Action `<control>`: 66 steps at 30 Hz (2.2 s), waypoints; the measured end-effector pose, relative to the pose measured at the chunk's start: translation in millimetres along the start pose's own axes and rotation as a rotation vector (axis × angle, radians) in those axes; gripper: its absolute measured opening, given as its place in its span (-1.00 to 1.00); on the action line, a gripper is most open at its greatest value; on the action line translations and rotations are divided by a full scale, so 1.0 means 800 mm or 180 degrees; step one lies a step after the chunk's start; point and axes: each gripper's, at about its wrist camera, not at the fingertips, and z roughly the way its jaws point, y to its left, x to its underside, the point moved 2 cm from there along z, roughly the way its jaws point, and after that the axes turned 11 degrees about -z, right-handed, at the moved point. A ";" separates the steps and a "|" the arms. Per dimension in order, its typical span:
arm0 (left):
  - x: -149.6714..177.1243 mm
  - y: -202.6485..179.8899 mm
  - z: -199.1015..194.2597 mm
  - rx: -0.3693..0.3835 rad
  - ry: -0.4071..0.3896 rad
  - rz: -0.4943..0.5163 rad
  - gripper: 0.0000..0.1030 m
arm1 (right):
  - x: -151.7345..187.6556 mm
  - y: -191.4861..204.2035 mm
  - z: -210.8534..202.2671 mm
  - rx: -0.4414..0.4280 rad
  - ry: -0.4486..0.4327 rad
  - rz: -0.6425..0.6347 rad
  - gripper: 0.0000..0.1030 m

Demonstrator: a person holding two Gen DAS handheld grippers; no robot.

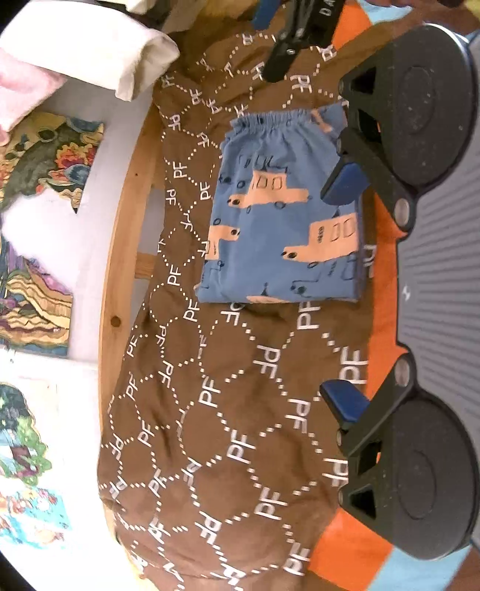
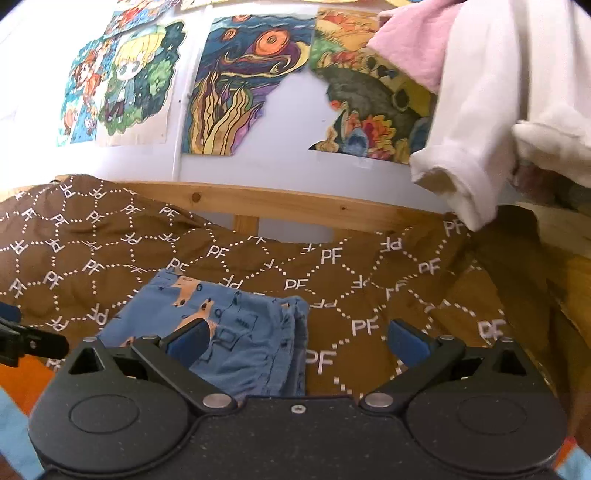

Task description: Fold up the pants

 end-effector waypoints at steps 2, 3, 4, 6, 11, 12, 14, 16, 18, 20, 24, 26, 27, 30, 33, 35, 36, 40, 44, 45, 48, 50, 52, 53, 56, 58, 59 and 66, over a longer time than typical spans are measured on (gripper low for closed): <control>0.008 0.005 -0.014 0.0063 -0.0013 -0.0089 0.99 | 0.003 0.005 -0.019 0.0005 0.0049 0.0076 0.99; 0.012 0.006 -0.019 0.0097 -0.0019 -0.0098 0.99 | 0.005 0.008 -0.027 -0.0017 0.0075 0.0110 0.99; 0.015 0.007 -0.025 0.0124 -0.0022 -0.0085 0.99 | 0.007 0.012 -0.035 -0.0055 0.0093 0.0136 0.99; 0.021 0.006 -0.036 0.0158 -0.0036 -0.0016 0.99 | 0.012 0.019 -0.049 -0.0148 0.0133 0.0200 0.99; 0.036 -0.002 -0.059 0.0172 -0.0090 0.0202 0.99 | 0.023 0.038 -0.077 -0.0275 0.0253 0.0192 0.99; 0.038 -0.002 -0.062 0.0170 -0.0106 0.0219 0.99 | 0.024 0.040 -0.081 -0.0279 0.0261 0.0197 0.99; 0.043 -0.001 -0.069 0.0152 -0.0122 0.0228 0.99 | 0.027 0.042 -0.091 -0.0267 0.0273 0.0220 0.99; 0.046 0.002 -0.073 0.0128 -0.0122 0.0222 0.99 | 0.029 0.039 -0.098 -0.0211 0.0294 0.0262 0.99; 0.048 0.006 -0.077 0.0094 -0.0127 0.0220 0.99 | 0.032 0.035 -0.106 -0.0151 0.0308 0.0323 0.99; 0.051 0.010 -0.080 0.0050 -0.0133 0.0238 0.99 | 0.034 0.031 -0.112 -0.0095 0.0316 0.0376 0.99; 0.058 0.017 -0.083 -0.0015 -0.0115 0.0282 0.99 | 0.041 0.026 -0.122 -0.0042 0.0315 0.0404 0.99; 0.062 0.019 -0.084 -0.0046 -0.0104 0.0294 0.99 | 0.044 0.028 -0.123 -0.0044 0.0313 0.0376 0.99; 0.064 0.020 -0.084 -0.0055 -0.0095 0.0300 0.99 | 0.045 0.030 -0.122 -0.0063 0.0324 0.0359 0.99; 0.071 0.024 -0.084 -0.0093 -0.0059 0.0316 0.99 | 0.050 0.034 -0.117 -0.0127 0.0374 0.0368 0.99; 0.076 0.029 -0.082 -0.0144 -0.0002 0.0323 0.99 | 0.055 0.039 -0.112 -0.0206 0.0435 0.0372 0.99; 0.078 0.033 -0.081 -0.0176 0.0037 0.0292 0.99 | 0.056 0.043 -0.109 -0.0253 0.0467 0.0391 0.99; 0.078 0.034 -0.079 -0.0183 0.0050 0.0278 0.99 | 0.057 0.044 -0.107 -0.0288 0.0485 0.0414 0.99; 0.078 0.041 -0.074 -0.0218 0.0091 0.0246 0.99 | 0.061 0.050 -0.100 -0.0415 0.0526 0.0484 0.99; 0.079 0.043 -0.070 -0.0248 0.0113 0.0230 0.99 | 0.063 0.053 -0.093 -0.0456 0.0561 0.0480 0.99; 0.080 0.043 -0.069 -0.0253 0.0122 0.0241 0.99 | 0.063 0.053 -0.091 -0.0460 0.0563 0.0486 0.99; 0.081 0.042 -0.068 -0.0264 0.0129 0.0264 0.99 | 0.063 0.050 -0.090 -0.0449 0.0558 0.0490 0.99; 0.082 0.041 -0.067 -0.0265 0.0143 0.0265 0.99 | 0.064 0.049 -0.090 -0.0449 0.0559 0.0463 0.99; 0.083 0.040 -0.066 -0.0258 0.0162 0.0273 0.99 | 0.064 0.048 -0.092 -0.0437 0.0550 0.0443 0.99; 0.083 0.040 -0.066 -0.0260 0.0165 0.0279 0.99 | 0.063 0.048 -0.092 -0.0437 0.0545 0.0433 0.99; 0.084 0.039 -0.066 -0.0278 0.0165 0.0283 0.99 | 0.063 0.049 -0.092 -0.0447 0.0546 0.0428 0.99; 0.083 0.040 -0.066 -0.0279 0.0170 0.0263 0.99 | 0.063 0.049 -0.092 -0.0456 0.0557 0.0438 0.99; 0.083 0.041 -0.067 -0.0279 0.0170 0.0253 0.99 | 0.063 0.049 -0.092 -0.0454 0.0562 0.0437 0.99; 0.083 0.043 -0.068 -0.0285 0.0172 0.0207 0.99 | 0.064 0.049 -0.091 -0.0429 0.0585 0.0428 0.99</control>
